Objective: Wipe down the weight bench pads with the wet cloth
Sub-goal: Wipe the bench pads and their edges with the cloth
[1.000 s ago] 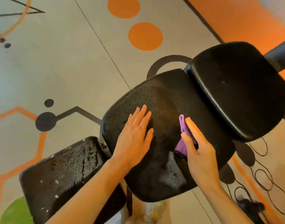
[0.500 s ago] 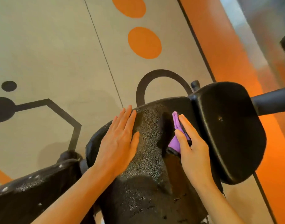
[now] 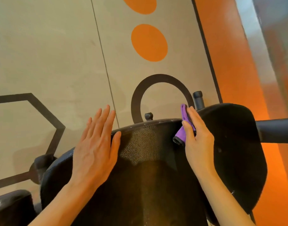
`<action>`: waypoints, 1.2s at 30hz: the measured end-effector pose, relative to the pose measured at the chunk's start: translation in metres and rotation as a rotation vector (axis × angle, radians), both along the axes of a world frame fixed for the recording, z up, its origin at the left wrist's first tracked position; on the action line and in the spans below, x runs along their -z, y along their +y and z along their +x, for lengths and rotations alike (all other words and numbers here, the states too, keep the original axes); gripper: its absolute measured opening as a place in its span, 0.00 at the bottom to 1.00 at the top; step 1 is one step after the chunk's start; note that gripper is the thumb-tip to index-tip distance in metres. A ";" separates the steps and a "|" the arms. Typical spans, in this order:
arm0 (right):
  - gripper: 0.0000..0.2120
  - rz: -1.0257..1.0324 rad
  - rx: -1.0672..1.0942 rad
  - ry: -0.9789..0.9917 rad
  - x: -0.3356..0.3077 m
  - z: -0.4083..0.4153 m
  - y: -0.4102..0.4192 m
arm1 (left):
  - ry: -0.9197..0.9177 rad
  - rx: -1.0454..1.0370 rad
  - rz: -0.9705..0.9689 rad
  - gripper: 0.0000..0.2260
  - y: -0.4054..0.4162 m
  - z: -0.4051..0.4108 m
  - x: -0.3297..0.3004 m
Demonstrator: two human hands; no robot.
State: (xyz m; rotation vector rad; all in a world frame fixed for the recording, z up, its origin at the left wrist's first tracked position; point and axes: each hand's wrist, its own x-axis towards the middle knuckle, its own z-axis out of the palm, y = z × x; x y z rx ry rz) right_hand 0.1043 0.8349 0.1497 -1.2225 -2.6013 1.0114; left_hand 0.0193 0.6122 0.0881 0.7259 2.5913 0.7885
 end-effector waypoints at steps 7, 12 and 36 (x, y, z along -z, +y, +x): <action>0.15 0.256 -0.222 -0.060 0.023 -0.013 -0.031 | 0.065 0.041 -0.085 0.23 0.008 0.003 0.005; 0.12 0.282 -0.715 -0.013 0.029 -0.035 -0.091 | 0.045 0.064 -0.153 0.24 0.007 0.002 0.003; 0.11 0.044 -0.259 -0.117 0.026 -0.017 0.023 | -0.076 0.043 -0.151 0.26 0.008 0.001 0.007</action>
